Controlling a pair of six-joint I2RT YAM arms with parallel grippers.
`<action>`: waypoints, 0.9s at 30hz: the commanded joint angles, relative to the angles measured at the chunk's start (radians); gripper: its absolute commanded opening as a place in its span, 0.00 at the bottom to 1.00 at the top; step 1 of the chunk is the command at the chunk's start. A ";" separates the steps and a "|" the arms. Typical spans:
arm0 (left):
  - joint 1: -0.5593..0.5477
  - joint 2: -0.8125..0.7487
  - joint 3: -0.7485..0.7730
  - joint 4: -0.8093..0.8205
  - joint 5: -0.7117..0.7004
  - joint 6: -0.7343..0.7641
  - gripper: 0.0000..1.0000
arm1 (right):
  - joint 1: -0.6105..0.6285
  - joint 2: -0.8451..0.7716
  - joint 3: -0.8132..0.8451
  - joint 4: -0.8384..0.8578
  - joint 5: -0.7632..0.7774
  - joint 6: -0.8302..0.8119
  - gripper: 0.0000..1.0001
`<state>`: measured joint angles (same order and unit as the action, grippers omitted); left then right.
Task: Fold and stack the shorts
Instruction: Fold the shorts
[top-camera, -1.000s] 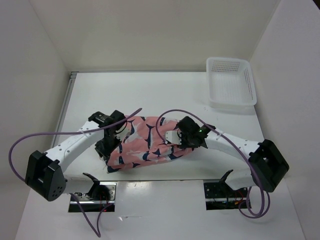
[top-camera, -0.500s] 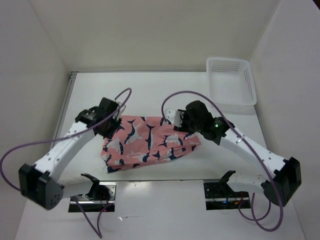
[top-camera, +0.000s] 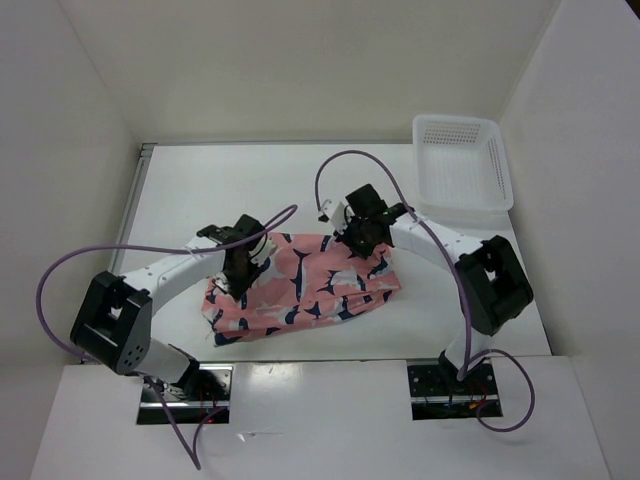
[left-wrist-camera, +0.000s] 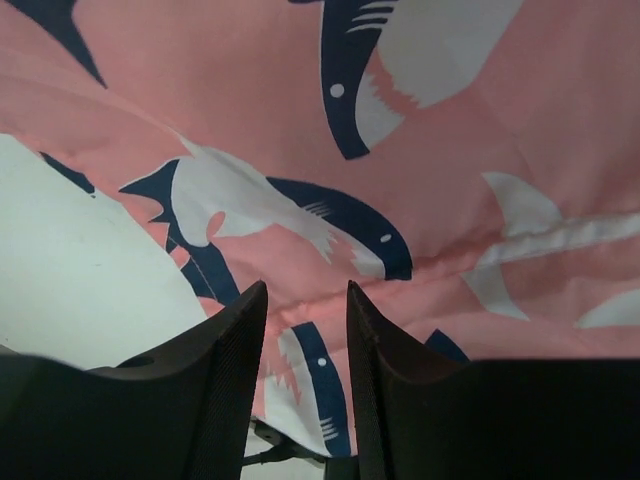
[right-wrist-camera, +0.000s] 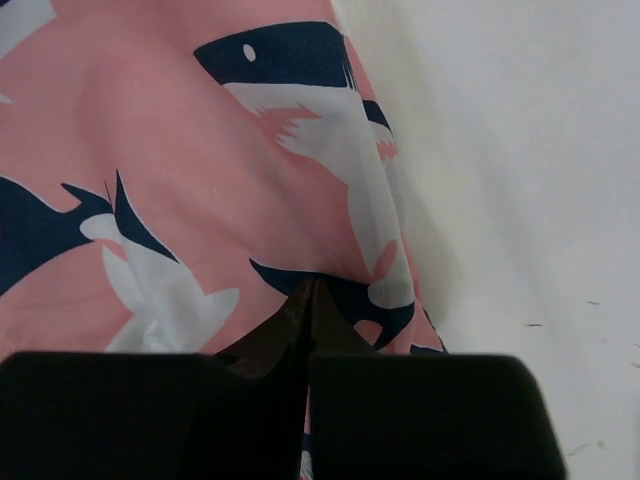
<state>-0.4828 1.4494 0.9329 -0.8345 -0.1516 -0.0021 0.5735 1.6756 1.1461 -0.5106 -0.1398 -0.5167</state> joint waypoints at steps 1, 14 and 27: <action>0.006 0.064 -0.025 0.061 -0.018 0.002 0.45 | 0.000 0.025 0.055 0.004 -0.079 0.110 0.00; 0.070 0.462 0.085 0.317 -0.324 0.002 0.46 | -0.033 0.337 0.230 0.029 0.149 0.351 0.00; 0.225 0.590 0.563 0.351 -0.342 0.002 0.56 | -0.115 0.601 0.768 0.061 0.296 0.442 0.04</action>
<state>-0.2569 2.0617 1.4548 -0.5819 -0.5518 0.0219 0.4656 2.2990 1.8515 -0.4667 0.1081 -0.1009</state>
